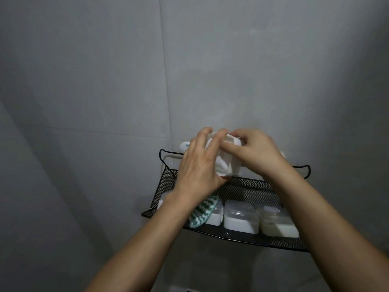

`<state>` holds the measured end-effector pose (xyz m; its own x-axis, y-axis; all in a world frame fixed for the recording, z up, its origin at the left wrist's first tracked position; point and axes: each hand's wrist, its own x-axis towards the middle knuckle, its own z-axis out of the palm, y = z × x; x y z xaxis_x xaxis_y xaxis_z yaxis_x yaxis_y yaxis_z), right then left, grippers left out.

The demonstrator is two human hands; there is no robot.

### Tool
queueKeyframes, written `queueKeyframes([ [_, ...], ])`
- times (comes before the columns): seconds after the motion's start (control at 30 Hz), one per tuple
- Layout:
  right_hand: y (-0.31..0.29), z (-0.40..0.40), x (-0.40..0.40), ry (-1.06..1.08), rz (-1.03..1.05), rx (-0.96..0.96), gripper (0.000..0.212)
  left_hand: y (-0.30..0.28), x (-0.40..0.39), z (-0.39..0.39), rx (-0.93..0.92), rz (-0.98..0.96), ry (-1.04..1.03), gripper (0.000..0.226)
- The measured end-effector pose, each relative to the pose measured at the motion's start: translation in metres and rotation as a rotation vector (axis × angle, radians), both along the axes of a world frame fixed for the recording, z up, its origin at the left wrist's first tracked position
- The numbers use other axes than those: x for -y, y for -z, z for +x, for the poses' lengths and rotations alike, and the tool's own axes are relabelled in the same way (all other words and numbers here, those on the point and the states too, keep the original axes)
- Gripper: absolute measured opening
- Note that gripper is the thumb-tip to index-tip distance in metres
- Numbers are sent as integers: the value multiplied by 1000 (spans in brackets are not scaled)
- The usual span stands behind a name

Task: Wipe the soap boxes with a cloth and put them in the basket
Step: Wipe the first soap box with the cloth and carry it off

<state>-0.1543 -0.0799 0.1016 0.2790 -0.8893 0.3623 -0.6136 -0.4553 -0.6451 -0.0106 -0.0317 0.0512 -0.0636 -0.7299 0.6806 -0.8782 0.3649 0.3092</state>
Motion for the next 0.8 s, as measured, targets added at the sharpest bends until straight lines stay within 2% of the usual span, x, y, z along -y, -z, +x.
queueKeyframes([
  [0.07, 1, -3, -3, -104, 49, 20, 36, 2, 1, 5, -77, -3, 59, 90],
  [0.17, 3, -11, -5, -226, 273, 289, 28, 6, 2, 17, -255, 24, 129, 90],
  [0.23, 6, -16, -4, -210, 344, 375, 21, 7, 0, 24, -437, 72, 195, 91],
  [0.37, 18, -21, 0, -119, 526, 492, 23, 12, -4, 30, -710, 87, 325, 86],
  [0.43, 22, -22, -2, -149, 668, 570, 19, 14, -5, 30, -855, 93, 389, 79],
  [0.53, 27, -23, -3, -275, 876, 719, 30, 20, -5, 27, -1061, 163, 470, 80],
  [0.7, 31, -28, 0, -375, 920, 848, 57, 28, -2, 29, -1112, 290, 522, 90],
  [0.8, 32, -31, 3, -338, 885, 862, 60, 29, -1, 36, -1083, 355, 537, 105],
])
